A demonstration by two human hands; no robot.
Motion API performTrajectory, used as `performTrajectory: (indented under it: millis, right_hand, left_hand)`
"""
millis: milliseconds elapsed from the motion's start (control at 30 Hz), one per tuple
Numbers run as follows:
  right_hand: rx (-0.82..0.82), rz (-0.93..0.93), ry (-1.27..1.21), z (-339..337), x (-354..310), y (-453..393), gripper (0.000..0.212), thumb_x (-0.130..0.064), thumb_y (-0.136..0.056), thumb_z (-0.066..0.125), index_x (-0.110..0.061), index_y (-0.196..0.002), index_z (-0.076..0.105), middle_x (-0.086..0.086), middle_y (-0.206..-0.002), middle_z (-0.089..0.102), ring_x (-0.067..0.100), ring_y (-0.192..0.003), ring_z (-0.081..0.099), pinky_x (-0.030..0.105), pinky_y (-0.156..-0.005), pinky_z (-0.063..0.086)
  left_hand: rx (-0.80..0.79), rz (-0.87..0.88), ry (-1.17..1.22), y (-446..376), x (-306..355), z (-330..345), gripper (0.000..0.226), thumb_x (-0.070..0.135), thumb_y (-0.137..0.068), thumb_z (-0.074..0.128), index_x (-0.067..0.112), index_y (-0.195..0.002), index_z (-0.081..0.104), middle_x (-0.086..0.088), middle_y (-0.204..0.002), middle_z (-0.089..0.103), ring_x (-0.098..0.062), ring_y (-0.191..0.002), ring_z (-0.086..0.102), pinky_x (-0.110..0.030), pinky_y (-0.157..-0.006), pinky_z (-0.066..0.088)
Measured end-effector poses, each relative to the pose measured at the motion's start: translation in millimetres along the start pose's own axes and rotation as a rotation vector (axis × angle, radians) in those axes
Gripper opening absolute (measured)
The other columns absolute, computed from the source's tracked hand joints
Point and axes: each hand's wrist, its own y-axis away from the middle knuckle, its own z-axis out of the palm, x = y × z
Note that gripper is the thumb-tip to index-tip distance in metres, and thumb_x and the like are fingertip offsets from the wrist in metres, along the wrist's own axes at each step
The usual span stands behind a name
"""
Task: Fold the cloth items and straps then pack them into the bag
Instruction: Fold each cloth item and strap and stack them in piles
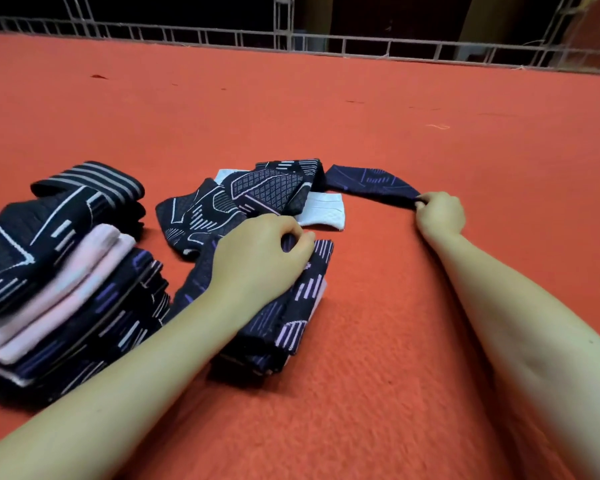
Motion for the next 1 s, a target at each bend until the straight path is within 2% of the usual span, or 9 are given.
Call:
performTrajectory:
  millis: [233,367,467,533,600,700,800,900,1000]
  right_hand:
    - [0.187,-0.278,-0.281,-25.9,-10.3,58.8,0.018,-0.018,-0.091,0.055,-0.009,-0.098,0.069,0.011,-0.097,0.067,0.032,-0.104,0.05,0.038,-0.086,0.039]
    - [0.169,-0.048,-0.675,-70.3,-17.2,121.0,0.02,-0.021,-0.09,0.054,-0.006,-0.079,0.06,0.012,-0.082,0.062,0.029,-0.087,0.055,0.036,-0.077,0.04]
    - [0.095,0.114,-0.923,-125.1,-22.7,160.2,0.017,-0.018,-0.094,0.05,-0.007,-0.084,0.058,0.005,-0.08,0.059,0.021,-0.079,0.054,0.029,-0.07,0.038]
    - [0.064,0.148,-1.003,-164.8,-20.3,179.5,0.016,-0.018,-0.096,0.048,-0.009,-0.087,0.057,0.0,-0.078,0.057,0.016,-0.075,0.051,0.027,-0.067,0.036]
    - [0.026,0.118,-1.023,-202.6,-14.0,195.6,0.019,-0.021,-0.097,0.048,-0.01,-0.084,0.057,-0.004,-0.074,0.056,0.012,-0.07,0.049,0.028,-0.062,0.04]
    - [-0.122,0.045,-1.058,-251.9,-3.8,217.4,0.022,-0.027,-0.096,0.052,-0.016,-0.079,0.058,-0.002,-0.078,0.058,0.011,-0.071,0.053,0.027,-0.066,0.045]
    - [-0.291,-0.048,-1.018,-289.6,8.2,239.9,0.023,-0.028,-0.096,0.052,-0.018,-0.076,0.057,-0.004,-0.073,0.058,0.005,-0.062,0.054,0.017,-0.057,0.045]
    - [-0.417,-0.027,-1.088,-304.9,21.6,256.3,0.022,-0.027,-0.097,0.052,-0.016,-0.079,0.057,-0.003,-0.07,0.06,0.006,-0.058,0.058,0.014,-0.053,0.046]
    - [-0.445,0.026,-1.108,-302.1,32.7,263.8,0.023,-0.028,-0.097,0.051,-0.014,-0.079,0.056,-0.002,-0.067,0.061,0.01,-0.058,0.059,0.016,-0.053,0.047]
  left_hand:
    - [-0.024,-0.008,-0.014,-0.6,2.8,-1.5,0.024,0.04,-0.089,0.05,0.026,-0.079,0.066,0.008,-0.079,0.064,-0.011,-0.076,0.056,-0.03,-0.064,0.046]
    - [-0.001,0.114,-0.088,2.6,3.5,-2.2,0.018,0.032,-0.088,0.052,0.023,-0.084,0.067,0.005,-0.082,0.064,-0.019,-0.08,0.058,-0.034,-0.068,0.046]
    - [0.056,0.346,-0.492,4.0,18.9,-10.3,0.015,0.023,-0.072,0.07,0.017,-0.085,0.068,-0.004,-0.079,0.062,-0.027,-0.073,0.058,-0.037,-0.067,0.045]
    - [0.143,0.458,-0.572,10.3,44.2,-17.9,0.029,0.019,-0.059,0.075,0.016,-0.086,0.066,-0.006,-0.079,0.06,-0.029,-0.071,0.058,-0.037,-0.065,0.044]
    - [0.087,0.534,-0.389,25.0,75.2,-18.9,0.045,0.032,-0.068,0.065,0.016,-0.11,0.063,-0.01,-0.092,0.062,-0.032,-0.084,0.06,-0.04,-0.072,0.047]
    - [-0.195,0.505,0.047,47.4,108.8,-9.5,0.081,0.054,-0.071,0.046,0.021,-0.144,0.034,-0.009,-0.133,0.051,-0.027,-0.122,0.048,-0.043,-0.1,0.04]
    - [-0.478,0.338,0.542,66.7,123.1,-1.3,0.099,0.056,-0.068,0.062,0.026,-0.15,0.016,0.008,-0.152,0.029,-0.009,-0.138,0.029,-0.034,-0.115,0.025]
    - [-0.7,0.116,0.954,92.5,130.6,-2.5,0.079,0.039,-0.065,0.067,0.023,-0.139,0.041,0.01,-0.138,0.049,-0.003,-0.125,0.046,-0.024,-0.106,0.036]
    - [-0.79,0.11,0.913,115.8,126.0,1.8,0.041,0.023,-0.072,0.062,0.016,-0.113,0.061,0.004,-0.111,0.068,-0.007,-0.104,0.061,-0.018,-0.086,0.047]
